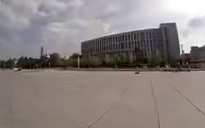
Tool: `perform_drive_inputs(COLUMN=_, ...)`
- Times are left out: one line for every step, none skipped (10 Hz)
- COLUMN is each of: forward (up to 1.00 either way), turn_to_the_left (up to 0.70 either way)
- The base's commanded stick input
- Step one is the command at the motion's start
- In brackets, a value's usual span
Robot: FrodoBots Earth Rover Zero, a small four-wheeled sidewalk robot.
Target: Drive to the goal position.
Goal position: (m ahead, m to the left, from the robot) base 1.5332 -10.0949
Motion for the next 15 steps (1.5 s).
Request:
perform_drive_inputs(forward=0.56, turn_to_the_left=0.00)
perform_drive_inputs(forward=0.19, turn_to_the_left=0.00)
perform_drive_inputs(forward=0.00, turn_to_the_left=0.00)
perform_drive_inputs(forward=0.00, turn_to_the_left=0.00)
perform_drive_inputs(forward=0.00, turn_to_the_left=0.00)
perform_drive_inputs(forward=0.00, turn_to_the_left=0.00)
perform_drive_inputs(forward=0.00, turn_to_the_left=0.00)
perform_drive_inputs(forward=0.16, turn_to_the_left=0.00)
perform_drive_inputs(forward=0.36, turn_to_the_left=0.00)
perform_drive_inputs(forward=0.18, turn_to_the_left=0.00)
perform_drive_inputs(forward=0.09, turn_to_the_left=0.00)
perform_drive_inputs(forward=-0.19, turn_to_the_left=0.00)
perform_drive_inputs(forward=-0.42, turn_to_the_left=0.00)
perform_drive_inputs(forward=-0.39, turn_to_the_left=0.00)
perform_drive_inputs(forward=0.00, turn_to_the_left=0.00)
